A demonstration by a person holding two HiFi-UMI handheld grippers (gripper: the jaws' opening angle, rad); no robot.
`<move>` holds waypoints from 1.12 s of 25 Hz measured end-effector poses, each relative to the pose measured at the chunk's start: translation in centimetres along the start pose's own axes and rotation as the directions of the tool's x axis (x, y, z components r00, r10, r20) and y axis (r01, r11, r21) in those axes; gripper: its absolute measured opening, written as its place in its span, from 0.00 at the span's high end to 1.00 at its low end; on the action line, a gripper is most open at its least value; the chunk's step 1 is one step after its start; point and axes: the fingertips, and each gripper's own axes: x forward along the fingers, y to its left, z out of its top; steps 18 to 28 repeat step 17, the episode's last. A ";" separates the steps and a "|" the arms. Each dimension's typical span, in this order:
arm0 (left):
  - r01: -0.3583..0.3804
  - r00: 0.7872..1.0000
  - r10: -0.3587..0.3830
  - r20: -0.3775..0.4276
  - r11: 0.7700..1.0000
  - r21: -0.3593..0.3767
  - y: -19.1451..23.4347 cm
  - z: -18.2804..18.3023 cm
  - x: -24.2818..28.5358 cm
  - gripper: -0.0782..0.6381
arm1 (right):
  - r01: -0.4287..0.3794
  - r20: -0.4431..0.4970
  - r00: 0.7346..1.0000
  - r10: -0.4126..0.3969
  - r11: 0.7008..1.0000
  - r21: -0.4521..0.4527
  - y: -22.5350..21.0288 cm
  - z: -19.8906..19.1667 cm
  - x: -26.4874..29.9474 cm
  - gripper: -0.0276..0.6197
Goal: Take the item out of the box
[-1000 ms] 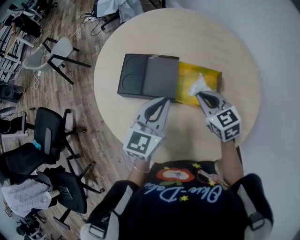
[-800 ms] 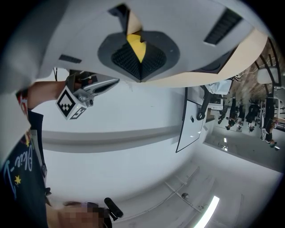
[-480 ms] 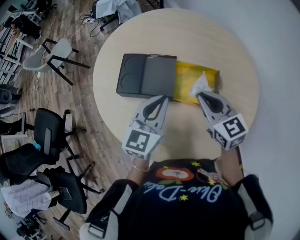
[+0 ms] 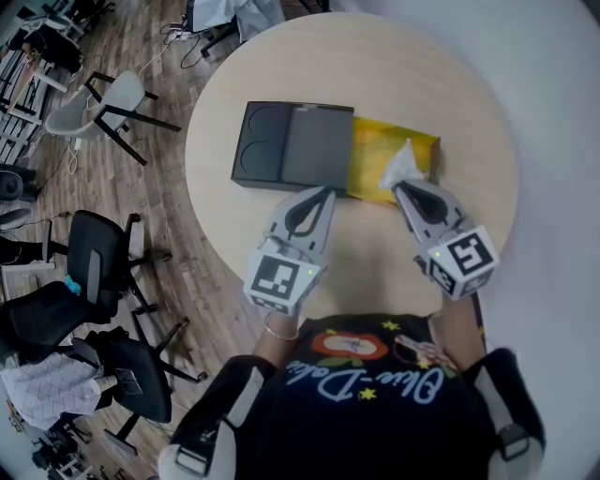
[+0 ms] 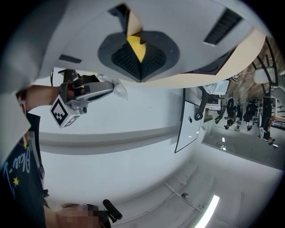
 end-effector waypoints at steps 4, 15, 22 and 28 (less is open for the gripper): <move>0.002 1.000 -0.002 -0.008 1.000 0.013 0.1 -0.2 0.0 0.90 | -0.002 0.007 1.000 0.002 1.000 -0.006 0.1 0.2 0.0 0.94; 0.009 1.000 -0.008 -0.010 1.000 0.010 -0.3 -0.3 0.2 0.90 | 0.004 0.020 1.000 -0.004 1.000 -0.004 0.0 0.3 -0.3 0.94; 0.007 1.000 -0.007 -0.003 1.000 -0.006 -0.5 -0.2 0.3 0.90 | 0.001 0.017 1.000 -0.001 1.000 -0.013 0.0 0.4 -0.4 0.94; 0.007 1.000 -0.007 -0.003 1.000 -0.006 -0.5 -0.2 0.3 0.90 | 0.001 0.017 1.000 -0.001 1.000 -0.013 0.0 0.4 -0.4 0.94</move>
